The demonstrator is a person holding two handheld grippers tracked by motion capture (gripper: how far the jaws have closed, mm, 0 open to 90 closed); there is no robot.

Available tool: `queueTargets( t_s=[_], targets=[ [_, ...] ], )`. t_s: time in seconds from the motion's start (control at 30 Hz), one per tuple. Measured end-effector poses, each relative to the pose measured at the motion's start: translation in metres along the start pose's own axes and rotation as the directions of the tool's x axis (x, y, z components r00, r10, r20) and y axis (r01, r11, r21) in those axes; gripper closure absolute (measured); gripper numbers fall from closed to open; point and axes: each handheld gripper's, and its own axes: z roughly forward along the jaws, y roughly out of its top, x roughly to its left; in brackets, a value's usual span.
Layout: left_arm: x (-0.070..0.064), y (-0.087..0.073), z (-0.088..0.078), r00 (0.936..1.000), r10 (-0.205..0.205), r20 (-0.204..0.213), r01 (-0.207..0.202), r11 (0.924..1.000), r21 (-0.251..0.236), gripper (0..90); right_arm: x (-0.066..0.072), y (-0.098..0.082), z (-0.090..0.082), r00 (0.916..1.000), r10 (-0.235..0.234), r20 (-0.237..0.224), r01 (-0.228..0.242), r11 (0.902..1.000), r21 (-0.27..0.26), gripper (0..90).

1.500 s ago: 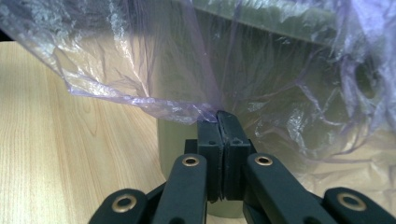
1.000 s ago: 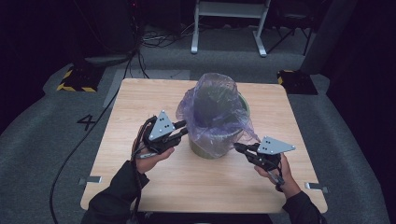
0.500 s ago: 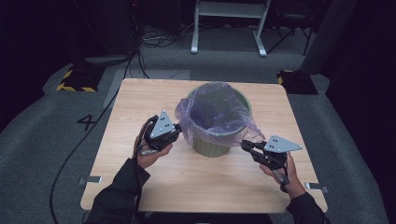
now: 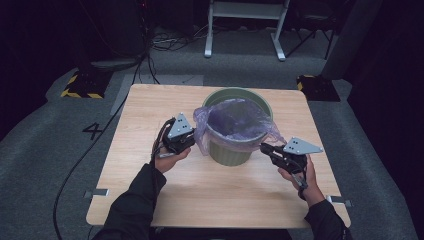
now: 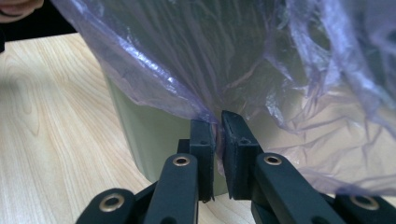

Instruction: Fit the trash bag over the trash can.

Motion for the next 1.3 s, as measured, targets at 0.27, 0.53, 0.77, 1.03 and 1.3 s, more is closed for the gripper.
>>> queueTargets(
  t_s=[0.27, 0.53, 0.77, 1.03, 1.3],
  targets=[
    [0.007, -0.003, 0.005, 0.9998, -0.02, -0.001, 0.02, 0.9998, 0.009, 89.7, -0.003, -0.003, -0.008, 0.999, 0.03, 0.033, -0.03, 0.9996, 0.0, 43.4],
    [0.007, -0.003, 0.004, 0.9995, -0.029, -0.012, 0.029, 0.9995, 0.007, 87.7, -0.007, -0.002, -0.039, 0.9927, 0.053, 0.109, -0.049, 0.9983, -0.032, 21.3],
    [0.01, -0.005, 0.003, 0.9971, -0.066, -0.038, 0.067, 0.9974, 0.026, 74.9, 0.001, 0.024, -0.06, 0.9939, 0.023, 0.108, -0.011, 0.9932, -0.116, 22.2],
    [0.014, -0.011, -0.01, 0.9941, -0.094, -0.055, 0.1, 0.9871, 0.125, 36.0, -0.005, 0.054, -0.052, 0.9918, 0.041, 0.121, -0.019, 0.984, -0.177, 31.9],
    [0.01, -0.024, -0.036, 0.9947, -0.052, -0.088, 0.07, 0.9748, 0.212, 15.5, -0.011, 0.068, -0.039, 0.9879, 0.049, 0.147, -0.024, 0.9856, -0.168, 45.5]
  ],
)
